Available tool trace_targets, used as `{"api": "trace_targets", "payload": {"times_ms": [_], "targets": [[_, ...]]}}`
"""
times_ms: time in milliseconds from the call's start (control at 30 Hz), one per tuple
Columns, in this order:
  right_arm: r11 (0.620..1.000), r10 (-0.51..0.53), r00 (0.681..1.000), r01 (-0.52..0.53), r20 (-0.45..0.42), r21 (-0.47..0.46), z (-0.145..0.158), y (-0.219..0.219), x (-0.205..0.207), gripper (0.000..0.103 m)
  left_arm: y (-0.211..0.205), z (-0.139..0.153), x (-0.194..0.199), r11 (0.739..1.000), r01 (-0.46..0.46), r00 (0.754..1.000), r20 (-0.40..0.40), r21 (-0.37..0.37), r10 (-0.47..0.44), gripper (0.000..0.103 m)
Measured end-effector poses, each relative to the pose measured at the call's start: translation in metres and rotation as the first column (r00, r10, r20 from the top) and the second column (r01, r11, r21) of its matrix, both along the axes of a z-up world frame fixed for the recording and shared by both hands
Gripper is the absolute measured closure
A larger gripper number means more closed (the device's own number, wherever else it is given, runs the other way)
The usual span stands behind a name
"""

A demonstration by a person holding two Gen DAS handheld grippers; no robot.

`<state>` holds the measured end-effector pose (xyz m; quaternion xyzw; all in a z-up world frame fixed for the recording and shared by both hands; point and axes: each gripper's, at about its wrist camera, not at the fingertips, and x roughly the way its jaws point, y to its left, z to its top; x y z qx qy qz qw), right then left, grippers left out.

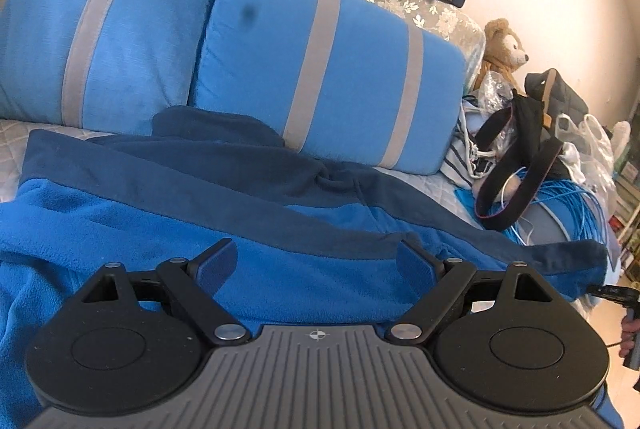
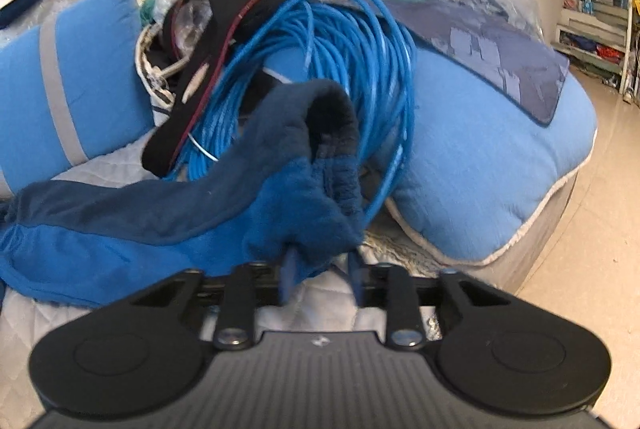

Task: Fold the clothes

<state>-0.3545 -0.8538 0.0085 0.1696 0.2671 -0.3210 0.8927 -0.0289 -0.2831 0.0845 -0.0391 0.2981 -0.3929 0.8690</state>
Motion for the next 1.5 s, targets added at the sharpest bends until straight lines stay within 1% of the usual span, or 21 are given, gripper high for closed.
{"api": "trace_targets", "payload": {"times_ms": [67, 267, 500, 600, 700, 833, 867, 1067, 1200, 1267, 1300, 1333, 1367, 1400, 1433, 1467, 1500], "targets": [[1.000, 0.011, 1.000, -0.010, 0.006, -0.014, 0.008, 0.006, 0.001, 0.091, 0.000, 0.000, 0.000, 1.000, -0.004, 1.000, 0.003, -0.001, 0.004, 0.015], [0.997, 0.073, 0.997, -0.072, 0.027, -0.035, 0.038, 0.025, 0.015, 0.094, 0.001, 0.001, 0.002, 1.000, -0.021, 1.000, 0.001, -0.005, 0.021, 0.015], [0.982, 0.181, 0.982, -0.178, 0.061, -0.055, 0.075, 0.056, 0.051, 0.097, 0.004, 0.000, 0.006, 0.998, -0.060, 0.998, -0.007, -0.002, 0.060, 0.015], [0.972, 0.228, 0.972, -0.223, 0.056, -0.078, 0.088, 0.073, 0.071, 0.098, 0.003, 0.000, 0.007, 0.998, -0.064, 0.998, -0.006, 0.012, 0.064, 0.015], [0.957, 0.281, 0.958, -0.275, 0.056, -0.092, 0.100, 0.091, 0.089, 0.099, 0.002, -0.001, 0.006, 0.998, -0.065, 0.998, -0.004, 0.027, 0.065, 0.015], [0.937, 0.341, 0.938, -0.334, 0.066, -0.099, 0.112, 0.111, 0.111, 0.100, 0.001, -0.001, 0.007, 0.998, -0.062, 0.998, -0.005, 0.029, 0.062, 0.015], [0.932, 0.356, 0.932, -0.348, 0.069, -0.100, 0.114, 0.116, 0.116, 0.102, 0.002, -0.001, 0.007, 0.998, -0.061, 0.998, -0.005, 0.028, 0.061, 0.015], [0.896, 0.439, 0.894, -0.430, 0.083, -0.106, 0.127, 0.146, 0.147, 0.102, 0.002, 0.001, 0.004, 0.999, -0.040, 0.999, 0.003, 0.022, 0.040, 0.015], [0.863, 0.494, 0.868, -0.485, 0.039, -0.142, 0.127, 0.167, 0.163, 0.102, -0.001, 0.002, 0.001, 0.999, -0.020, 1.000, 0.019, 0.027, 0.019, 0.015], [0.851, 0.513, 0.858, -0.506, 0.011, -0.142, 0.124, 0.173, 0.168, 0.101, -0.003, 0.002, 0.000, 0.999, -0.015, 1.000, 0.021, 0.034, 0.015, 0.015], [0.846, 0.519, 0.855, -0.514, -0.002, -0.141, 0.121, 0.175, 0.169, 0.097, -0.003, 0.002, 0.000, 0.999, -0.015, 1.000, 0.020, 0.036, 0.014, 0.015], [0.842, 0.522, 0.852, -0.520, -0.023, -0.141, 0.117, 0.175, 0.170, 0.087, -0.003, 0.002, 0.000, 0.999, -0.016, 1.000, 0.020, 0.036, 0.015, 0.015], [0.838, 0.526, 0.849, -0.527, -0.048, -0.146, 0.113, 0.175, 0.171, 0.068, -0.003, 0.002, 0.001, 0.999, -0.018, 1.000, 0.019, 0.037, 0.017, 0.015], [0.832, 0.529, 0.845, -0.534, -0.073, -0.152, 0.107, 0.174, 0.171, 0.062, -0.003, 0.002, 0.001, 0.999, -0.020, 1.000, 0.017, 0.036, 0.019, 0.015], [0.825, 0.532, 0.840, -0.542, -0.102, -0.161, 0.101, 0.173, 0.171, 0.054, -0.002, 0.002, 0.002, 0.999, -0.022, 1.000, 0.015, 0.036, 0.022, 0.015], [0.817, 0.535, 0.834, -0.552, -0.135, -0.171, 0.094, 0.171, 0.170, 0.048, -0.002, 0.001, 0.002, 0.999, -0.025, 1.000, 0.012, 0.032, 0.024, 0.015], [0.810, 0.532, 0.829, -0.558, -0.171, -0.182, 0.087, 0.169, 0.171, 0.046, -0.001, 0.001, 0.003, 0.999, -0.026, 1.000, 0.010, 0.028, 0.026, 0.015]]}}
